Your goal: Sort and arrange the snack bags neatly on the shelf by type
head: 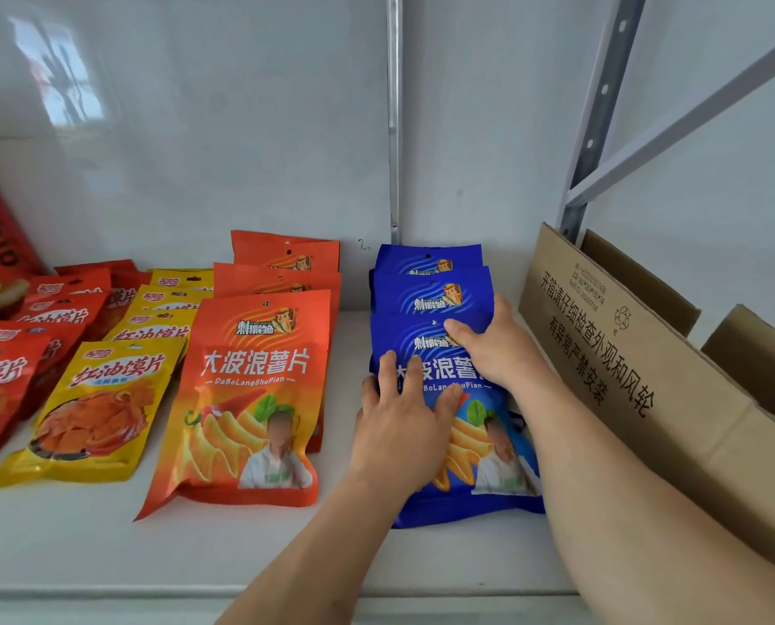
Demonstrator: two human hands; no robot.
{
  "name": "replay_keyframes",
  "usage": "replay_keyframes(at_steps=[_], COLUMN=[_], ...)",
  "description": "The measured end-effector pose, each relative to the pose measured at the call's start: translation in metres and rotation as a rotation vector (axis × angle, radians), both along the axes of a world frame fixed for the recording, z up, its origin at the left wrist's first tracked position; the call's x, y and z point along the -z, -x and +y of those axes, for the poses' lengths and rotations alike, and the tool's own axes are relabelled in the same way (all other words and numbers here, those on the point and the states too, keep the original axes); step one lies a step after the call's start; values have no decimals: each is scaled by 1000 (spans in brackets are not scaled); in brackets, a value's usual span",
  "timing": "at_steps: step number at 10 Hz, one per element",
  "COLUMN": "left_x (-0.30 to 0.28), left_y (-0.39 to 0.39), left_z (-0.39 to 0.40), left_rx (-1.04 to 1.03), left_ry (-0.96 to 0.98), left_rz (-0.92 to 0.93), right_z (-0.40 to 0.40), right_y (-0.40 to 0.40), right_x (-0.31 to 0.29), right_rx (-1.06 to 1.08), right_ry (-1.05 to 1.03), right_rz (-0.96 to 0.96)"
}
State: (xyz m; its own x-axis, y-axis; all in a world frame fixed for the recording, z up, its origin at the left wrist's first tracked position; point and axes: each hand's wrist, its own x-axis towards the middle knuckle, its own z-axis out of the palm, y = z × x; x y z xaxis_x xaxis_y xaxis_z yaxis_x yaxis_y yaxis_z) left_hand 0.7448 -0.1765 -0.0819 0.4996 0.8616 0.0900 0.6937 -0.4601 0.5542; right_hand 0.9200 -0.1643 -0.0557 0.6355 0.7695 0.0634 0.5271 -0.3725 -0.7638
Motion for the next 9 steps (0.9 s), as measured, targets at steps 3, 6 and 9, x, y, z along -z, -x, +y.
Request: replay_keyframes(at_steps=[3, 6, 9], left_x=[16, 2, -30], left_y=[-1, 2, 15], left_z=[15, 6, -4], left_rx=[77, 15, -9], left_ry=[-100, -71, -281], left_rz=[165, 96, 34], right_z=[-3, -4, -14], right_y=[2, 3, 15], right_x=[11, 9, -36], right_rx=[17, 84, 165], right_ry=[-73, -49, -155], right_rz=[29, -46, -423])
